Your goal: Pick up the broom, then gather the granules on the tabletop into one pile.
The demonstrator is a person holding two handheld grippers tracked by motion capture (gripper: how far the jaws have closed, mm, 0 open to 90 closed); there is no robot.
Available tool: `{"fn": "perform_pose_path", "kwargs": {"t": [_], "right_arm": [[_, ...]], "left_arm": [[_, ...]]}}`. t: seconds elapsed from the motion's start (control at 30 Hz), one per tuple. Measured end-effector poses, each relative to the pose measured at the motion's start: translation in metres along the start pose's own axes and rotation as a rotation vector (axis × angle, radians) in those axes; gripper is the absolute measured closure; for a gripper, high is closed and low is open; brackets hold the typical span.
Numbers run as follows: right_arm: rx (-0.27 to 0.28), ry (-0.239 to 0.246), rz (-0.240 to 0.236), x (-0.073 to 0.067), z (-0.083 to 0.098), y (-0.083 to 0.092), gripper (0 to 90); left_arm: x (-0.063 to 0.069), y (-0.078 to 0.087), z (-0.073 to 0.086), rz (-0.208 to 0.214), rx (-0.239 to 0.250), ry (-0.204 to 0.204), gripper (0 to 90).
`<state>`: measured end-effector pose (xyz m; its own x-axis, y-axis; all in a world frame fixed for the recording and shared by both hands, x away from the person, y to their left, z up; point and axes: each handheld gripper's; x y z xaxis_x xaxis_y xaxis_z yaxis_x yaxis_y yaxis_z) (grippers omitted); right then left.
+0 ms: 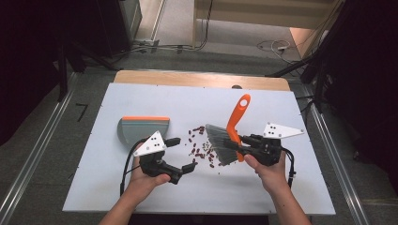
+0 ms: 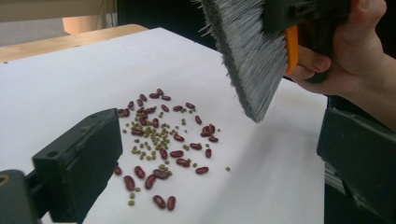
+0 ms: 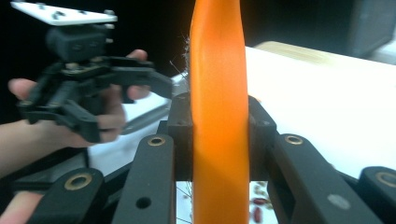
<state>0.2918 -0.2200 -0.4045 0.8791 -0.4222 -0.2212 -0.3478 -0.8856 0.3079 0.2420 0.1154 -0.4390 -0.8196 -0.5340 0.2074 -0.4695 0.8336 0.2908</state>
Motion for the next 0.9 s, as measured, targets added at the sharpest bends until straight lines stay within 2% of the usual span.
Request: {"fn": "perform_pose_path", "kwargs": {"t": [0.1, 0.27, 0.47, 0.63, 0.9], "right_arm": [[-0.015, -0.009, 0.065, 0.003, -0.001, 0.002, 68.6], [-0.038, -0.030, 0.150, 0.008, 0.000, 0.006, 68.6], [-0.067, -0.039, 0.262, 0.014, 0.000, 0.010, 68.5], [-0.119, -0.062, 0.347, 0.022, -0.003, 0.014, 68.5], [-0.213, -0.036, 0.463, 0.039, -0.005, 0.010, 68.6]], "left_arm": [[-0.003, 0.005, 0.001, -0.004, 0.001, 0.000, 0.0], [-0.007, 0.012, 0.003, -0.040, 0.016, -0.006, 0.0], [-0.013, 0.022, 0.006, -0.082, 0.022, 0.011, 0.0], [-0.016, 0.030, 0.010, -0.114, 0.021, 0.011, 0.0], [-0.015, 0.039, 0.021, -0.143, -0.014, -0.011, 0.0]]}}
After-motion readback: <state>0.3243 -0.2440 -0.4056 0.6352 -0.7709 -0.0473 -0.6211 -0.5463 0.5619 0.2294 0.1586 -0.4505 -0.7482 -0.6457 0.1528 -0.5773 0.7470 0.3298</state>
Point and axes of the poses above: each handheld gripper's, and its own axes: y roughly backward along the jaws, z roughly out of its underside, x roughly to its right, and after that the axes turned 1 degree about z, right-handed
